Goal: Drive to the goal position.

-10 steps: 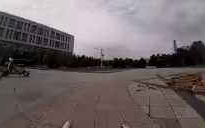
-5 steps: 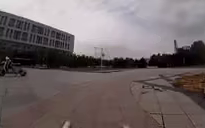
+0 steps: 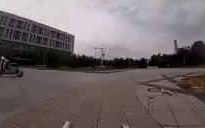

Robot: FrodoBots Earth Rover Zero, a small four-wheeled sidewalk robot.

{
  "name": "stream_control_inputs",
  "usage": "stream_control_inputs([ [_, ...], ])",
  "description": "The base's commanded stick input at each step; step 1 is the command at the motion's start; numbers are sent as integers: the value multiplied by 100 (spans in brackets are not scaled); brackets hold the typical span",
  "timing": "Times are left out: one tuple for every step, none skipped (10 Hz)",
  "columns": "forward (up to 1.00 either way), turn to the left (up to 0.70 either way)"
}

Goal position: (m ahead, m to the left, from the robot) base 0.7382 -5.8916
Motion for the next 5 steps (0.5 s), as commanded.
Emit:
stream_control_inputs([
  [70, 0],
  [70, 0],
  [70, 0],
  [70, 0],
  [70, 0],
])
